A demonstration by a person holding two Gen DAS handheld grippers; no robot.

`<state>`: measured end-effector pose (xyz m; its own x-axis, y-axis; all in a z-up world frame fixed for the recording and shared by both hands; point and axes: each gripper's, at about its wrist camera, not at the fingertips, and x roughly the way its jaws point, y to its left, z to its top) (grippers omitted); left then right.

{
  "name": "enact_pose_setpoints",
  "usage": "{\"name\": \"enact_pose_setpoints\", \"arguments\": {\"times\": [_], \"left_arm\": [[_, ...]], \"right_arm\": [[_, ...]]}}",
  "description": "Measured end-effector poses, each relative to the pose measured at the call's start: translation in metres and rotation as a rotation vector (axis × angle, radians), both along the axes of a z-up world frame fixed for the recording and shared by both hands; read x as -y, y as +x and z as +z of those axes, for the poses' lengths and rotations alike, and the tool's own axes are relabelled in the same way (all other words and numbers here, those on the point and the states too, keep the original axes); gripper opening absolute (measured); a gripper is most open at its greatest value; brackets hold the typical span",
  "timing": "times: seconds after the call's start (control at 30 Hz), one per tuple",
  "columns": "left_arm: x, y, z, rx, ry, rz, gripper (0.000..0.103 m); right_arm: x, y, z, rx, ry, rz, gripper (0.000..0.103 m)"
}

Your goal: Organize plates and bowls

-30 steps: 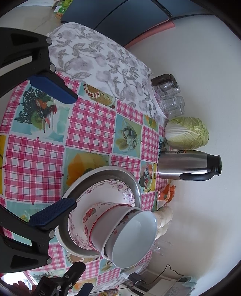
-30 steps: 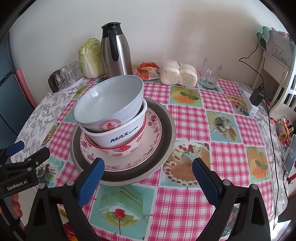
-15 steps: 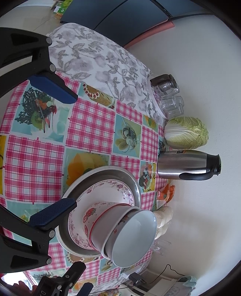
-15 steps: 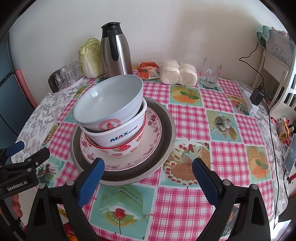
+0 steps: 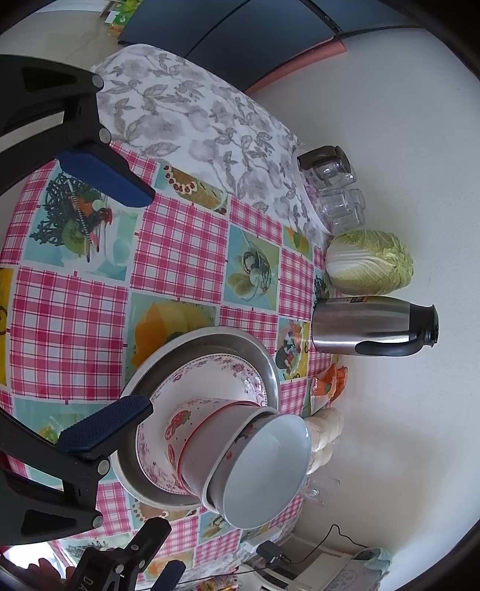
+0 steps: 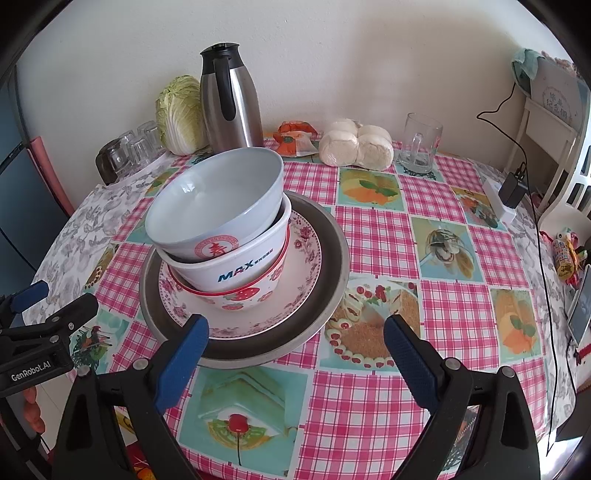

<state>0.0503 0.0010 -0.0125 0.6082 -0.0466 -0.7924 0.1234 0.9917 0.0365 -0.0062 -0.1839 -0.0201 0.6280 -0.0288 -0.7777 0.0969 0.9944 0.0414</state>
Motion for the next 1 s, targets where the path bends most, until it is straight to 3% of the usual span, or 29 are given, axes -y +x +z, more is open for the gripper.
{"name": "enact_pose_setpoints", "arguments": {"times": [1.0], "left_arm": [[-0.0029,-0.0002,-0.0010,-0.005,0.001,0.024,0.103]], "right_arm": [[0.0001,-0.0001,-0.0007,-0.002,0.004,-0.005,0.096]]}}
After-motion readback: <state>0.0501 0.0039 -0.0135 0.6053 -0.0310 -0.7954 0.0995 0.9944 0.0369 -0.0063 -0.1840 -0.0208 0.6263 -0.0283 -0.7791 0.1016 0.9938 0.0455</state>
